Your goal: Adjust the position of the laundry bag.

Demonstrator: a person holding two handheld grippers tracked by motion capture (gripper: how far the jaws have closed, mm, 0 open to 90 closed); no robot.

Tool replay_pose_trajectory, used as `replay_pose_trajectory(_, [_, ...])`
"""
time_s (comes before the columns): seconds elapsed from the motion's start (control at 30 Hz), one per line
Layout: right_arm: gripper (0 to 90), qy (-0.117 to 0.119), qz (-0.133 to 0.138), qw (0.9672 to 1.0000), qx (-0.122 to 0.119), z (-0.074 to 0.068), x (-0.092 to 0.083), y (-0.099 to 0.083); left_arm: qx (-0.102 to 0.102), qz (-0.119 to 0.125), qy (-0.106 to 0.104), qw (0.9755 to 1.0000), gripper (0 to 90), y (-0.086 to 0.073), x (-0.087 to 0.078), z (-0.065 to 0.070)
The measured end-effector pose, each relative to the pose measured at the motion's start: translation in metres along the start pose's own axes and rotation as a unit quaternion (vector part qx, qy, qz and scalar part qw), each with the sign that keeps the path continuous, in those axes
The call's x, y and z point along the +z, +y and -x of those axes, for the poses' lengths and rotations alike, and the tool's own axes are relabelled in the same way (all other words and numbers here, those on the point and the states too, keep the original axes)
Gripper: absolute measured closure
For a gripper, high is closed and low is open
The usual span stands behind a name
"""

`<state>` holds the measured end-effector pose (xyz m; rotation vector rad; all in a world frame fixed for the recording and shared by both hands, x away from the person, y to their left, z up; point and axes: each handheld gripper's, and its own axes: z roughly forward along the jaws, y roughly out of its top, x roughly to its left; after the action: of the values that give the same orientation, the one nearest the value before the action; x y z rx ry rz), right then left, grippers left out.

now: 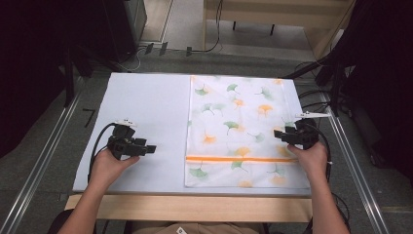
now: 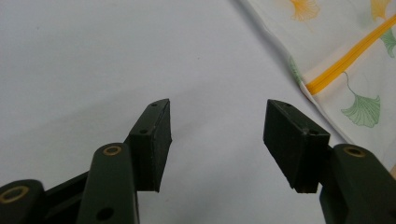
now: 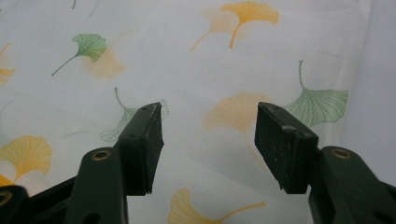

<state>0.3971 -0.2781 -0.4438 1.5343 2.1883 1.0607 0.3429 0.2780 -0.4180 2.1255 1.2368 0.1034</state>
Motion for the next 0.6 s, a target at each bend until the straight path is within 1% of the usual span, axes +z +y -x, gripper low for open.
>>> replay_pose_trajectory(0.07, [43.2,0.001,0.000,1.0000,0.002,0.000,0.000,0.000,0.001,0.006,0.002,1.0000,40.5,0.000,0.000,0.000])
replay_pose_trajectory(0.2, [42.6,0.002,0.003,1.0000,0.001,0.000,0.000,0.000,0.000,0.008,0.000,1.0000,35.8,0.001,0.000,-0.002])
replay_pose_trajectory(0.3, [42.5,-0.001,0.002,1.0000,0.001,0.000,0.001,0.000,0.001,0.010,0.000,0.9999,35.1,0.001,0.001,-0.001])
replay_pose_trajectory(0.33, [42.1,0.001,0.003,1.0000,-0.002,-0.002,0.002,0.000,0.007,0.010,0.000,0.9999,34.7,0.002,0.001,0.001])
replay_pose_trajectory(0.43, [42.2,0.004,0.005,0.9999,-0.008,-0.004,0.002,0.001,0.005,0.012,-0.006,0.9999,33.1,0.006,0.004,0.003])
replay_pose_trajectory(0.5, [42.1,0.004,0.006,0.9999,-0.016,-0.005,0.003,0.001,0.000,0.011,-0.013,0.9999,33.1,0.008,0.008,0.005])
replay_pose_trajectory(0.53, [41.8,0.003,0.003,0.9999,-0.017,-0.006,0.004,0.001,0.003,0.007,-0.013,0.9999,33.1,0.009,0.010,0.006])
replay_pose_trajectory(0.57, [41.7,0.005,0.000,0.9999,-0.014,-0.006,0.005,0.000,0.003,0.002,-0.011,0.9999,33.2,0.009,0.011,0.007])
replay_pose_trajectory(0.6, [41.7,0.004,-0.001,0.9999,-0.015,-0.006,0.005,0.000,-0.001,-0.007,-0.005,1.0000,33.2,0.010,0.013,0.008])
